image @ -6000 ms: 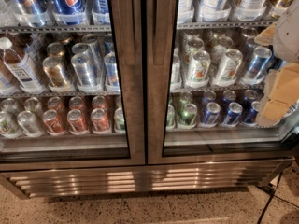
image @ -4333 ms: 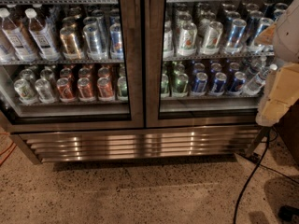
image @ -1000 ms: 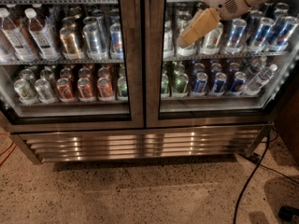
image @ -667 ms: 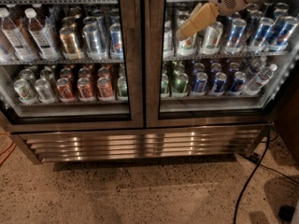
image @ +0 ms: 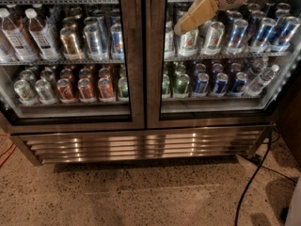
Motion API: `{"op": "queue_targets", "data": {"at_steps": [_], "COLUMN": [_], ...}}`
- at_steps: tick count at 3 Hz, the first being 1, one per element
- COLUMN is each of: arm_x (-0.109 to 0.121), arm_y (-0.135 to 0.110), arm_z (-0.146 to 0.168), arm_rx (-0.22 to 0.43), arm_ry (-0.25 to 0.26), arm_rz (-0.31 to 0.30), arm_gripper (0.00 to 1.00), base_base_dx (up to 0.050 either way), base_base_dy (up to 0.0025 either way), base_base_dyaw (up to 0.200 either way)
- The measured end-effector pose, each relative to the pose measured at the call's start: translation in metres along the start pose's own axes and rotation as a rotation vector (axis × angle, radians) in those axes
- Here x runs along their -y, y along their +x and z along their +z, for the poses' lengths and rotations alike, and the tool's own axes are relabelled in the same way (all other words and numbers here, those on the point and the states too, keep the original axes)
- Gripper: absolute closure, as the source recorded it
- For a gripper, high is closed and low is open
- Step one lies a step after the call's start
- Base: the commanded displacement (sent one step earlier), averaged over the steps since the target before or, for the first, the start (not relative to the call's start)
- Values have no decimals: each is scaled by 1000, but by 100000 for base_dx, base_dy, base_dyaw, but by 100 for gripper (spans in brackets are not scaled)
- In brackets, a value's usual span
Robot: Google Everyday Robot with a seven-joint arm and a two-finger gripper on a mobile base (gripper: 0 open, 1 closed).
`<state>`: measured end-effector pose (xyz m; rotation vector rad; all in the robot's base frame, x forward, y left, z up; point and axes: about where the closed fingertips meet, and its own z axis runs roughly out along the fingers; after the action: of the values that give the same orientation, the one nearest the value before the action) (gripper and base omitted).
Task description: Open right fridge door
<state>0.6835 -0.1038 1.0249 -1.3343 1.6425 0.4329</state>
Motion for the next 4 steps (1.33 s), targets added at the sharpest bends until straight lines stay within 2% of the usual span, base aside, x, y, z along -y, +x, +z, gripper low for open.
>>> {"op": "queue_targets", "data": {"at_steps": [1,2,3,4], "arm_x": [-14,-38,-52,-52], "arm_y": [-23,-52,-65,-65], "arm_z": [7,4,7,7], "arm_rx": [55,122,162,162], "arm_ry": [-81,-156,-207,-207], "arm_rz": [14,10,20,20], "arm_gripper": [0,0,0,0], "base_base_dx": [0,0,0,0], "base_base_dy": [0,0,0,0], "base_base_dyaw": [0,0,0,0]}}
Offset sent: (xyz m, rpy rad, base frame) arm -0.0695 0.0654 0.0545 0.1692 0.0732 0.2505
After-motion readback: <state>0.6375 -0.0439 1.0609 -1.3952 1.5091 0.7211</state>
